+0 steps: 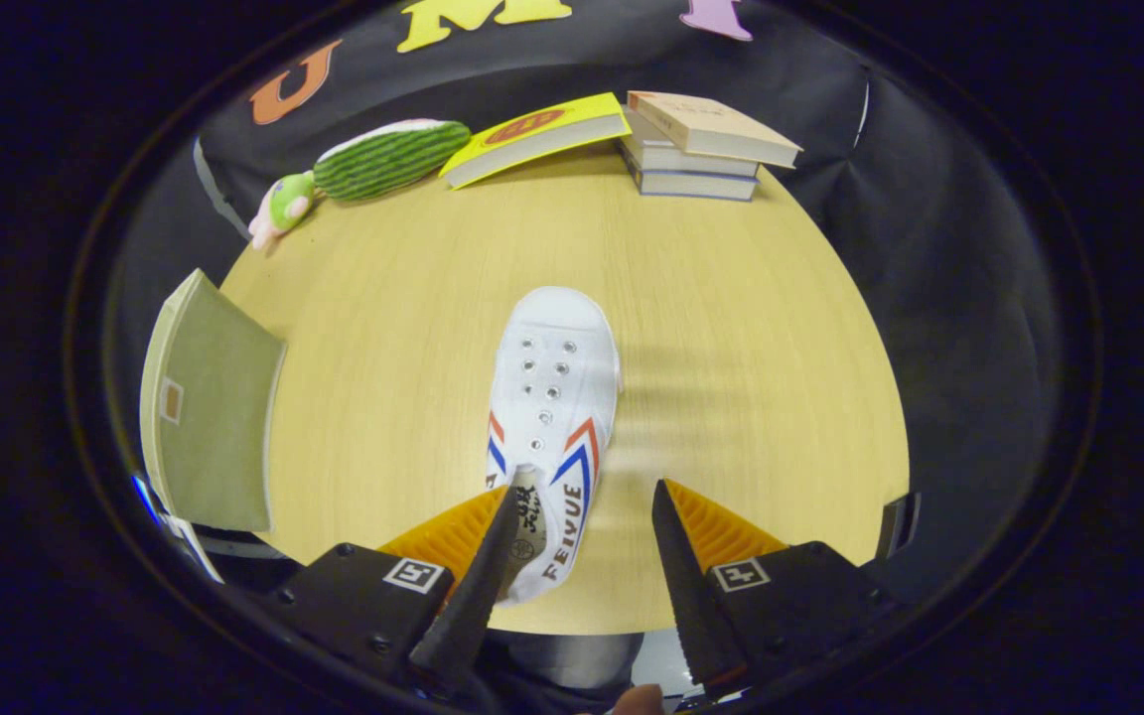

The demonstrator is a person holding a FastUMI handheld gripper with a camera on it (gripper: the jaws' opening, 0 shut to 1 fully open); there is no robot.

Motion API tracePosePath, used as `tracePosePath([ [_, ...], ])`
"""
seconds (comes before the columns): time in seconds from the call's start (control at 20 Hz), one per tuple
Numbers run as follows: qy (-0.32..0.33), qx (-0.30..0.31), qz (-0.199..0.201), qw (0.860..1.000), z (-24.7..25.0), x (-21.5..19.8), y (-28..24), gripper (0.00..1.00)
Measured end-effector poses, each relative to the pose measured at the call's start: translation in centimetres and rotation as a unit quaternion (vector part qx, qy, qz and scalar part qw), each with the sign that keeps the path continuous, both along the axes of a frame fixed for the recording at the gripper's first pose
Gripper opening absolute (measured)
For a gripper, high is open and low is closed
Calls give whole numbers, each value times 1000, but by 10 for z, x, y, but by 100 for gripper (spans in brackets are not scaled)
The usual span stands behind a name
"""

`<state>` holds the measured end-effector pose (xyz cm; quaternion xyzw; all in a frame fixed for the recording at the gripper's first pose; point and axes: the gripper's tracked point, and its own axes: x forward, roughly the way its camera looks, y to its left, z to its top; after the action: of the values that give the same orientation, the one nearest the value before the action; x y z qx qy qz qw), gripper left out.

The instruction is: Open the storage box then place both shoes into the box .Put the left shoe in first, then the right shoe, with the right side of both shoes facing outward in a uniform manner.

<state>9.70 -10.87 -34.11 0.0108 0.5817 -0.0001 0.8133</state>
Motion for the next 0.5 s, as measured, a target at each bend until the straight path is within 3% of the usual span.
tracePosePath([
  [0.5, 49, 36, 0, 998, -40, 15, 3, 82],
])
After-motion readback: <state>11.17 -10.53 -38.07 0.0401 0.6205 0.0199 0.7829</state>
